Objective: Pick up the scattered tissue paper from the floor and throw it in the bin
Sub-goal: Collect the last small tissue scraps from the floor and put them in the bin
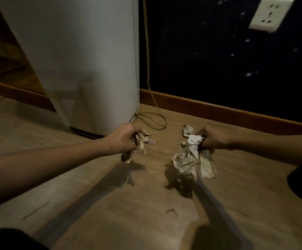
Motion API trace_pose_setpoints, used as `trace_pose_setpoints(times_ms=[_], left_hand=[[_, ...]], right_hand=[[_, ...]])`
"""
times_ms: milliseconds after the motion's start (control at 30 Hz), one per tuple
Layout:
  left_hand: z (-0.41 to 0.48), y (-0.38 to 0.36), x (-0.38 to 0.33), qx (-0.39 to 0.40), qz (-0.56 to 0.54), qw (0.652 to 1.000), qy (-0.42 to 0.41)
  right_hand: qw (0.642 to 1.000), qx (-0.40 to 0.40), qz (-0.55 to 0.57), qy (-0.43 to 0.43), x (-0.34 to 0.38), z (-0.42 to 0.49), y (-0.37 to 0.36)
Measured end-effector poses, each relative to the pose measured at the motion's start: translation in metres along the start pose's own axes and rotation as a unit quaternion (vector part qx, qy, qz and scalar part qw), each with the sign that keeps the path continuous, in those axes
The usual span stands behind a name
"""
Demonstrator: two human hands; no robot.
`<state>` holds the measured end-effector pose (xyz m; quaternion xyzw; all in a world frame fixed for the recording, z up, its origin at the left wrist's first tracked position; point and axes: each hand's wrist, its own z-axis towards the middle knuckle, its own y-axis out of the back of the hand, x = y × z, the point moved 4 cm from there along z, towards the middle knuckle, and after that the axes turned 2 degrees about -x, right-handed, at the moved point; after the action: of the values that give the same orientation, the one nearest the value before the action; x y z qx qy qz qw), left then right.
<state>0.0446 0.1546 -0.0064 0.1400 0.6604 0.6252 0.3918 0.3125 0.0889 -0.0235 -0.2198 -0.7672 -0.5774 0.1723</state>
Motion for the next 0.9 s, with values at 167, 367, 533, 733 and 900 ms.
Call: trace_pose_setpoints(times_ms=[167,367,533,733,900], left_hand=[[0.073,0.007,-0.088,0.059,0.058,0.996,-0.04],[0.185,-0.052,-0.197,0.057,0.062,0.993,-0.085],[0.244,-0.123,-0.252,0.008,-0.038,0.997,-0.063],[0.301,-0.146,-0.35,0.006,-0.133,0.983,-0.13],[0.347,-0.123,-0.488,-0.006,-0.214,0.953,-0.216]], right_hand=[[0.99,-0.086,0.108,0.0,-0.084,-0.014,0.014],[0.957,-0.206,0.191,-0.071,-0.194,-0.038,0.05],[0.927,-0.287,0.22,-0.102,-0.243,-0.065,0.085],[0.888,-0.398,0.158,-0.171,-0.288,-0.139,0.164],[0.827,-0.513,0.069,-0.218,-0.315,-0.238,0.25]])
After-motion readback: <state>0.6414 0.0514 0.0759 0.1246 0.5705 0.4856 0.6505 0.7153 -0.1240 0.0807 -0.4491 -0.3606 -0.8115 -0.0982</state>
